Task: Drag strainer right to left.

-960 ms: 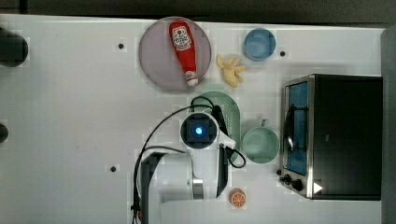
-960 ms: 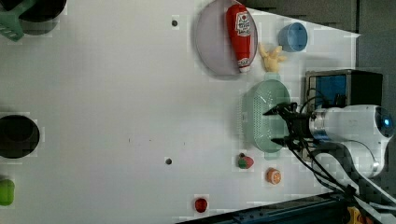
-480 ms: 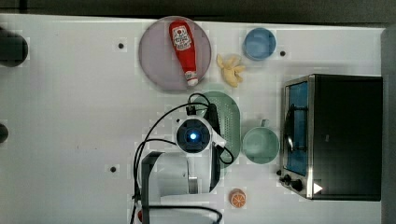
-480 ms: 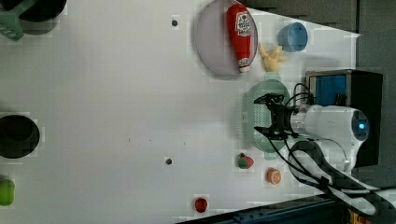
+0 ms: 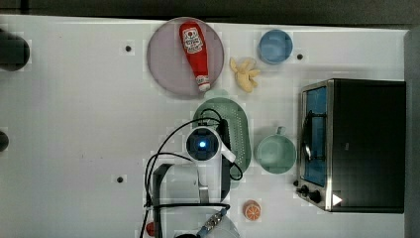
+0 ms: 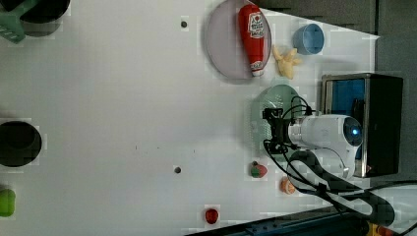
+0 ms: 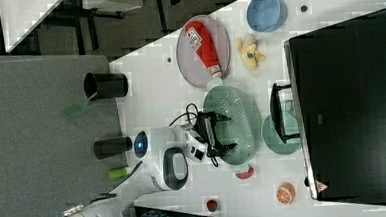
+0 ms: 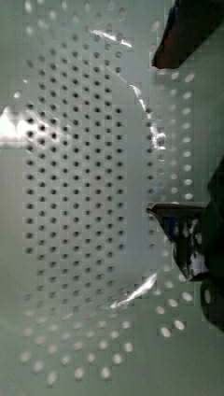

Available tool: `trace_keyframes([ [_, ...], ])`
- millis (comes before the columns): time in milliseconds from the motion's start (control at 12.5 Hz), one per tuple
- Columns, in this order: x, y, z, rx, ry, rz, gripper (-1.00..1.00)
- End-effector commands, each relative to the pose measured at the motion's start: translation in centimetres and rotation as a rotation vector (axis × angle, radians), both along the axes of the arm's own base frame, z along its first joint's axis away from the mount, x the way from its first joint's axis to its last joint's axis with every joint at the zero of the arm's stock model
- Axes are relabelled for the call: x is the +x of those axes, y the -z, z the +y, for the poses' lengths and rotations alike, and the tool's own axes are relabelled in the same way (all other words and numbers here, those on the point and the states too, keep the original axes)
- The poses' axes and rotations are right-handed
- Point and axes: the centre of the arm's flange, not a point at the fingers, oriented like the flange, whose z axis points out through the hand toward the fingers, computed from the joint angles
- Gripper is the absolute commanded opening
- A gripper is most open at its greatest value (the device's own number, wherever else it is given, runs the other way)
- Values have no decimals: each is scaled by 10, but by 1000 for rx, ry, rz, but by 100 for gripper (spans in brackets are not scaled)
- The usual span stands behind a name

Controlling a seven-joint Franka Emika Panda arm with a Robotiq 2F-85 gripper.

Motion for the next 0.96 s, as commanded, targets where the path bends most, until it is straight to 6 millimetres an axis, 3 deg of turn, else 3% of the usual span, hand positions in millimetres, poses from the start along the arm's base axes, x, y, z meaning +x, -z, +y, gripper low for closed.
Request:
trace_keyframes([
  [80, 9, -18, 34, 20, 52, -64, 100],
  [400, 4, -17, 68, 24, -8, -54, 100],
  [960, 7, -17, 126, 5, 55, -1, 100],
])
